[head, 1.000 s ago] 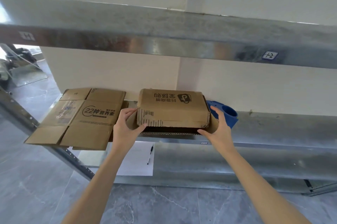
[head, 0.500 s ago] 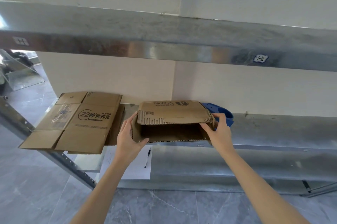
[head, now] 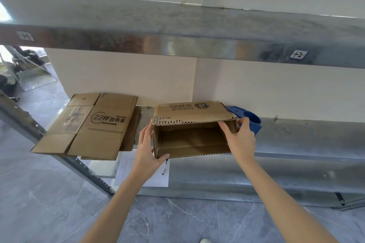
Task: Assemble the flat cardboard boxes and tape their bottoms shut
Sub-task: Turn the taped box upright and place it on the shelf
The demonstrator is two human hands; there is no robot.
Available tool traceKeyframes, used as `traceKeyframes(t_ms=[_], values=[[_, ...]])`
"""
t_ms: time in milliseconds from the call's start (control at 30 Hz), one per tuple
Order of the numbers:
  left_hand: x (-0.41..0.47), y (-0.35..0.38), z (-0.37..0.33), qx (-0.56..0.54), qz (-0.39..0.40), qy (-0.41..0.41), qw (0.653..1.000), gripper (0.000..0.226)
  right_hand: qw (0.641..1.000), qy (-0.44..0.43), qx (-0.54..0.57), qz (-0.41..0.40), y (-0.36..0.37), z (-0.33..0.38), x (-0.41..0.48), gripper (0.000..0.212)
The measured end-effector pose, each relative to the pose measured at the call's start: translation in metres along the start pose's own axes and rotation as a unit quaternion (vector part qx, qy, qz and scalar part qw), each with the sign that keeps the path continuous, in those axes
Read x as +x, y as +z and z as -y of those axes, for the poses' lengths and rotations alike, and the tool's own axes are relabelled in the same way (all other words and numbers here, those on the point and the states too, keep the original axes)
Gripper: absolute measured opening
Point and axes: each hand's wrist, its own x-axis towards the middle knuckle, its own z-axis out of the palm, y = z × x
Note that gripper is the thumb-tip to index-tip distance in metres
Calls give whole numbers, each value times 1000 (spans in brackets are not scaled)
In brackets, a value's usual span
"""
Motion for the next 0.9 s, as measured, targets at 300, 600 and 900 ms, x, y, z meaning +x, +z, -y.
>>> traceKeyframes(t_ms=[300, 600, 900], values=[[7, 4, -10, 26, 4, 8, 1000, 116, 1000, -21, -23, 2, 10, 1, -7, 56], [29, -5, -16, 49, 47, 2, 998, 126, 997, -46, 15, 58, 3, -9, -1, 64], [42, -24, -22, -157, 38, -64, 985, 97, 945, 2, 217, 246, -6, -6, 12, 84]])
